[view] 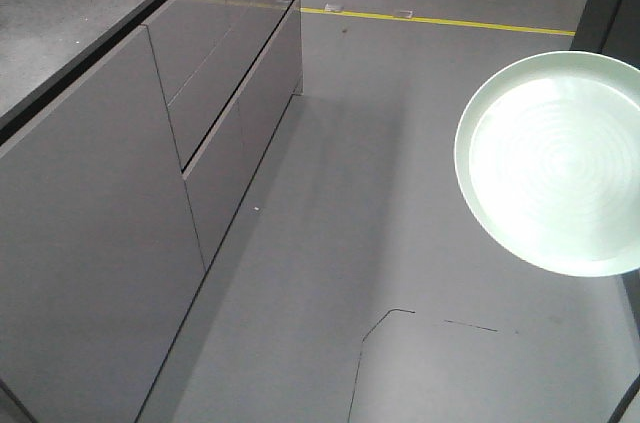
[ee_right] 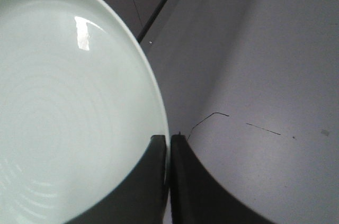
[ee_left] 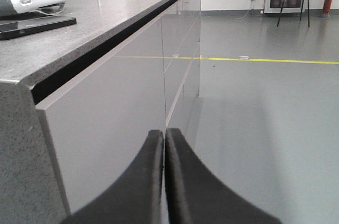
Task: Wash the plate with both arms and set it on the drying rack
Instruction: 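Drive along the aisle holding the plate in the right gripper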
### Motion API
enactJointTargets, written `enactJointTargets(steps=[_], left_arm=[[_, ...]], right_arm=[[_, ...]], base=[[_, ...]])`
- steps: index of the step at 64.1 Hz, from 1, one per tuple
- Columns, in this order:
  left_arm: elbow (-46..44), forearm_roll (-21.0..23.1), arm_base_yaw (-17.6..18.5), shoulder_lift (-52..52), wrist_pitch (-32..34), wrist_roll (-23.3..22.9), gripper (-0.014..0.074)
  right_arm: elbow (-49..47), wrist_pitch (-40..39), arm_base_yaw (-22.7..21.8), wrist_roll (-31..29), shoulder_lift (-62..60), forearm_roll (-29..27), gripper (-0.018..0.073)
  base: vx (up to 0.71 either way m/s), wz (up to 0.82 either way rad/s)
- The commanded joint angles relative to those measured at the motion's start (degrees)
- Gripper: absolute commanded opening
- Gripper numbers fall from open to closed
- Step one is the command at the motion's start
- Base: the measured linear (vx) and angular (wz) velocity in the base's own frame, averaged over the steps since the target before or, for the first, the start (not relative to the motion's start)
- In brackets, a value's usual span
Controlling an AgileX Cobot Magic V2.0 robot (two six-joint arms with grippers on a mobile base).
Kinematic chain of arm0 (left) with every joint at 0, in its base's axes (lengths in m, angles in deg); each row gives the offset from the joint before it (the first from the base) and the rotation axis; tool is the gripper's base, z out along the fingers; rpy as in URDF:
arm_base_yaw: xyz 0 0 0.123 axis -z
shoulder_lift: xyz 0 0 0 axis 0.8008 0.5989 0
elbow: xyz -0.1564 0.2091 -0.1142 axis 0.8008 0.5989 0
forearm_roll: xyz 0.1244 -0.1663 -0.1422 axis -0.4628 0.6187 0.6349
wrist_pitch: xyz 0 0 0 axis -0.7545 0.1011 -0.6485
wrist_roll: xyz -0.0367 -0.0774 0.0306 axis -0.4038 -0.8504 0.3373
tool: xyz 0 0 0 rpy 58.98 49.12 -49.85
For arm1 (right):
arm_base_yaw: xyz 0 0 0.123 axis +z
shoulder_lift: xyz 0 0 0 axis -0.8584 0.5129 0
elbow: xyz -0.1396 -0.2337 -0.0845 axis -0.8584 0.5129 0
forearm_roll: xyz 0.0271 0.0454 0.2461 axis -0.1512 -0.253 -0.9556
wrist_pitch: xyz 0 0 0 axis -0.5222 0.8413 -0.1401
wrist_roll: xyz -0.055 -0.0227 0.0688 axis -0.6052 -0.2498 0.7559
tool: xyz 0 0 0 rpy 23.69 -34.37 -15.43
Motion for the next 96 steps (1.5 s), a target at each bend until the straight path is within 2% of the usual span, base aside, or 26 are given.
enactJointTargets(steps=[1,96], left_arm=[[1.31,0.09,0.47,-0.84,4.06,-0.19,-0.0006],[1.31,0.09,0.47,-0.84,4.06,-0.19,-0.0006]], right_arm=[[-1.45,-1.77,-0.43,-0.42,-1.03,-2.88,-0.0006],[-1.45,-1.77,-0.43,-0.42,-1.03,-2.88,-0.0006]], base=[[0.11,-0.04],[0.10,-0.07]])
